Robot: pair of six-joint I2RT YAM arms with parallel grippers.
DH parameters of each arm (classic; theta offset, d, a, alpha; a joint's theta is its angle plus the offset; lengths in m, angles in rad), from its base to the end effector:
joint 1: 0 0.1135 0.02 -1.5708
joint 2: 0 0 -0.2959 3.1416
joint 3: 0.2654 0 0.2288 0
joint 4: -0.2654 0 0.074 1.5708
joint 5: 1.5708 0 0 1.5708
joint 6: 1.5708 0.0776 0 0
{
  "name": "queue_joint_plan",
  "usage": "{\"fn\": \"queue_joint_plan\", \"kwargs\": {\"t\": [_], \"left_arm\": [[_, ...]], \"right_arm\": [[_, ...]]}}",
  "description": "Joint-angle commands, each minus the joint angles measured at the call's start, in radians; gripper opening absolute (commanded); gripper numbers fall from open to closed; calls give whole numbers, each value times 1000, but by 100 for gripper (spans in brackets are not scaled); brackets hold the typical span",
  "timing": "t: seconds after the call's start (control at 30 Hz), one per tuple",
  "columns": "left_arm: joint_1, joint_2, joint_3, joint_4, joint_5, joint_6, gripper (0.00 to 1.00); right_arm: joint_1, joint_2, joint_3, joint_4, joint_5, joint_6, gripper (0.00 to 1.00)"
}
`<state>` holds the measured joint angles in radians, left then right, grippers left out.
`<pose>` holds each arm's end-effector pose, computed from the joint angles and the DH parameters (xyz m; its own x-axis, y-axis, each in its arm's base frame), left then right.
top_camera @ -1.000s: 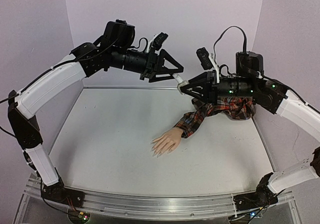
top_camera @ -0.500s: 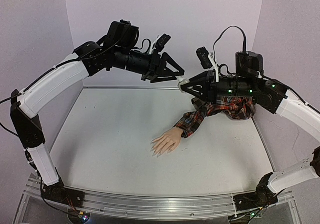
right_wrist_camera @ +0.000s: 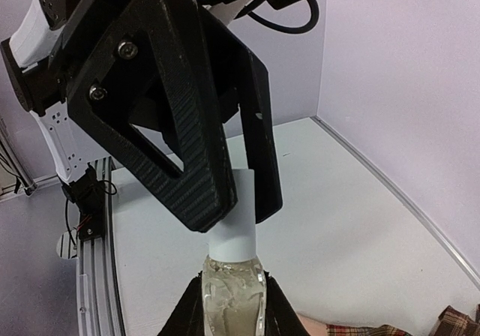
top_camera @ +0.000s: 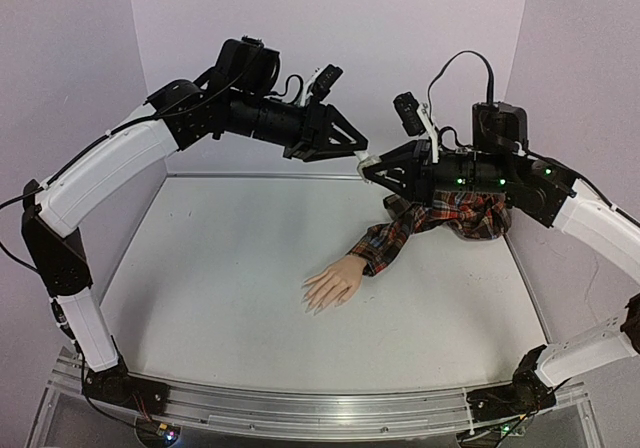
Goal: Paint the nails
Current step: Open the cap of the nail polish bottle.
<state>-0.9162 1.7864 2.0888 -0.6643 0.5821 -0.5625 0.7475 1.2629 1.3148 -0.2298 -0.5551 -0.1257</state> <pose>0.2134 -0.3481 0.4764 -0.7027 0.1839 -0.6873 0.7104 0.2349 -0.6634 0.1815 0.2240 0.4421 -0.0086 -0.1533 -0.9881 -0.9669 0.2534 -0.0309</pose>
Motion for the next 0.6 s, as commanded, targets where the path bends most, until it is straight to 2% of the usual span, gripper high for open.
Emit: {"fn": "queue_joint_plan", "kwargs": {"t": [0.0, 0.07, 0.27, 0.47, 0.57], "left_arm": [[-6, 0, 42, -6, -24, 23, 28], [-8, 1, 44, -9, -22, 21, 27], [-13, 2, 43, -13, -20, 22, 30], [-15, 4, 49, -13, -21, 24, 21], [-17, 2, 54, -11, -31, 30, 13]], "right_arm": [[0, 3, 41, 40, 9, 9, 0], [0, 1, 38, 41, 18, 8, 0], [0, -2, 35, 44, 25, 13, 0], [0, -2, 37, 46, 20, 15, 0], [0, 0, 35, 46, 17, 15, 0]]}}
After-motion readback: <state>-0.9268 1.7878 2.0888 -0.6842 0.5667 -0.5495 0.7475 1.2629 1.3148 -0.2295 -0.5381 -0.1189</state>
